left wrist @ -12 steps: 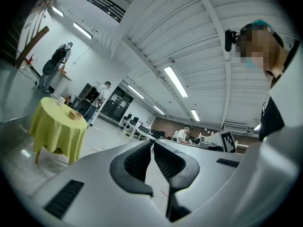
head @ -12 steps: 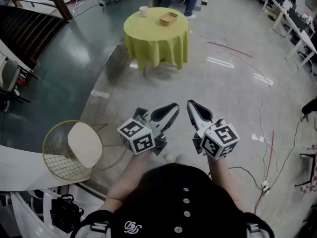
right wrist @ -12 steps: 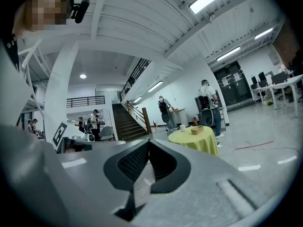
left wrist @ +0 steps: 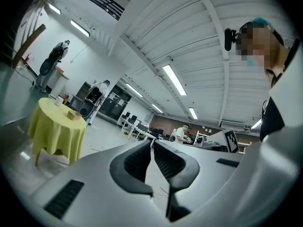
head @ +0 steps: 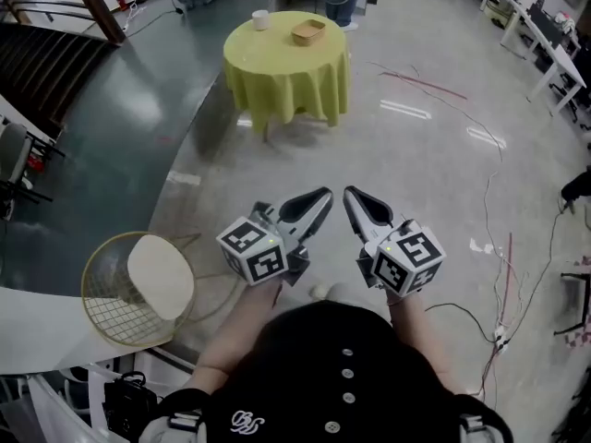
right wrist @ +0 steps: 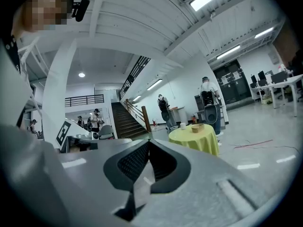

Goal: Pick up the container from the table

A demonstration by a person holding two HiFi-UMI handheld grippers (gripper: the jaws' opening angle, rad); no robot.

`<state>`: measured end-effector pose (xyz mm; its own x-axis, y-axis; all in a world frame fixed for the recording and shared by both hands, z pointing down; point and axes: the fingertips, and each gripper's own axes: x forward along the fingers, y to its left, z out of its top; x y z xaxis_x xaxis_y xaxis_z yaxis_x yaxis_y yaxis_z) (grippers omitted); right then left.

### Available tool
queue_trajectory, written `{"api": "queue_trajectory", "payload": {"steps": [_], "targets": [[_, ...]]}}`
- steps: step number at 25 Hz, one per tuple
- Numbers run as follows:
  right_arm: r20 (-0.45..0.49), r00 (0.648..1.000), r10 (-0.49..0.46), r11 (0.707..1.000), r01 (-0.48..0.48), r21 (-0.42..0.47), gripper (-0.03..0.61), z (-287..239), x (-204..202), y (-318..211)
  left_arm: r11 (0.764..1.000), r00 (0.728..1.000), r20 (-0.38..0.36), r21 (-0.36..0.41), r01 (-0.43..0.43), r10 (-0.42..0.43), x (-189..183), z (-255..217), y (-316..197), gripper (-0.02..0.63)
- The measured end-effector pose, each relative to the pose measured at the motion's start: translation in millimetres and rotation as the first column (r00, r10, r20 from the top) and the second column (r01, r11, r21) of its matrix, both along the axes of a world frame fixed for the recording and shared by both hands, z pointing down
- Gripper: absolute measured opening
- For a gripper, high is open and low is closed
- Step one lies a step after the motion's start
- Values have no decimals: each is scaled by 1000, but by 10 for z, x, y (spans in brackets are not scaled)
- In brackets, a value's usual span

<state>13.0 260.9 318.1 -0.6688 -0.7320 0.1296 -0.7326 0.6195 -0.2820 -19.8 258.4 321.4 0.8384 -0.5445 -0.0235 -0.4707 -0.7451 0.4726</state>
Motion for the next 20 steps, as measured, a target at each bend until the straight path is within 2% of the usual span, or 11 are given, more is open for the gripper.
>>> {"api": "queue_trajectory", "payload": {"steps": [5, 12, 20], "targets": [[-5, 1000, 15, 1000, -15, -18, 3, 75, -1, -19, 1000, 1000, 8, -15, -12, 12, 11, 40, -5, 31], [32, 996, 86, 996, -85, -36, 3, 93, 77, -104, 1000, 1000, 29, -21, -6, 6, -9, 33, -68, 31], [32, 996, 88, 991, -84, -104, 3, 270, 154, -239, 998, 997, 70, -47, 44, -41, 45, 211, -267, 31]]}}
